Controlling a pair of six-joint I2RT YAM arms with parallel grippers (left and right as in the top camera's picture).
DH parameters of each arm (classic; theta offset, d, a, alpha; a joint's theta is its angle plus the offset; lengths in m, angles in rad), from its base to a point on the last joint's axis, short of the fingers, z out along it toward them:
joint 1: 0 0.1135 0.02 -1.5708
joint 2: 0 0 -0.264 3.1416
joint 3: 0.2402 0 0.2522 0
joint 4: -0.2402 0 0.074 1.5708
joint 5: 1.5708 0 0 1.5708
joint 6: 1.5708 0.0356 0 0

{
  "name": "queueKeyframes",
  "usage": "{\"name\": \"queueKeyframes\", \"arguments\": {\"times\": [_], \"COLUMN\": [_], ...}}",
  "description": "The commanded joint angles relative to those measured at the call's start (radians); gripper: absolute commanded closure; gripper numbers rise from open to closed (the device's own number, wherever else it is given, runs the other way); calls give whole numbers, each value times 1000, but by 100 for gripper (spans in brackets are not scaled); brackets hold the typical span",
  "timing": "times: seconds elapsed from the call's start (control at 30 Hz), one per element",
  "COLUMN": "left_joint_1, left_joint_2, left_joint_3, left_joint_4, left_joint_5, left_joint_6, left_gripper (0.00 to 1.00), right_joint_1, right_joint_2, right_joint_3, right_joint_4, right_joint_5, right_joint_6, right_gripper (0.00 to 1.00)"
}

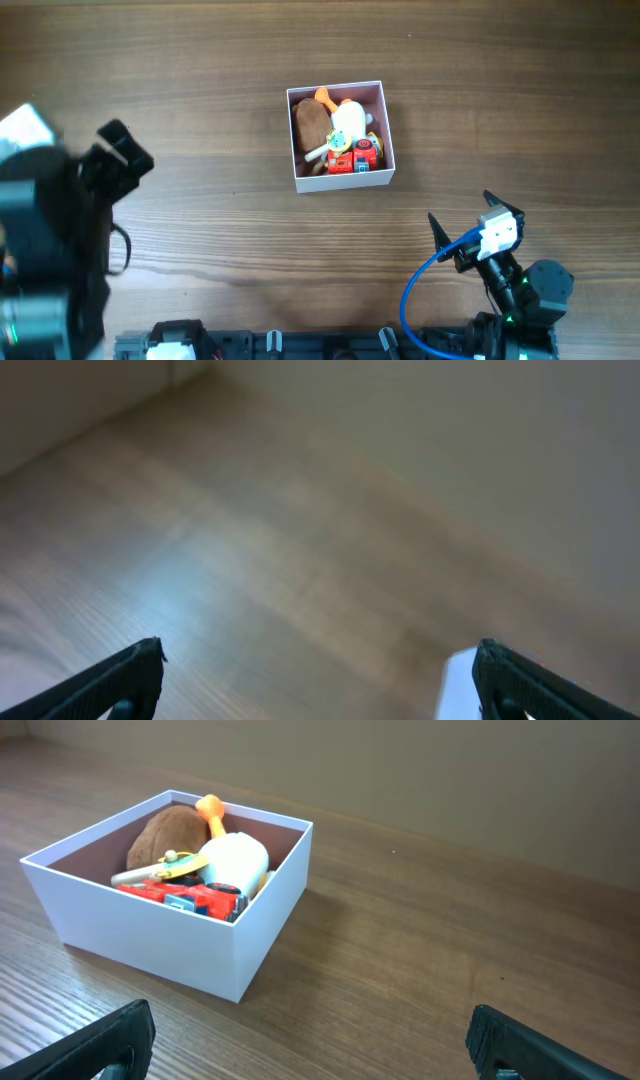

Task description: Pack container

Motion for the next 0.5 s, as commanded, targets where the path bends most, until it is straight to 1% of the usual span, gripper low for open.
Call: {"name": "queueKeyframes", "arguments": {"times": [0.0, 0.1, 0.2, 0.33, 0.47], "left_joint_1": [38, 51, 53, 53, 53], "left_joint_2": [-169, -298, -467, -638, -777], "left_joint_3": [-250, -438, -658, -845, -993], "left_joint_4": [163, 279, 381, 426, 455], "left_joint_5": [141, 197, 245, 269, 272], "left_joint_6": [-9, -10, -10, -10, -34], "left_gripper": [0, 0, 0, 0, 0], "right_joint_1": [1, 1, 1, 1, 1], "right_joint_2": [-15, -15, -15, -15, -15], "right_joint_3": [-3, -3, -3, -3, -3], "right_joint_4": [5, 5, 5, 5, 5], "right_joint_5": [11, 11, 11, 11, 11], "right_joint_6": [-6, -6, -6, -6, -5], "right_gripper": [0, 0, 0, 0, 0]}}
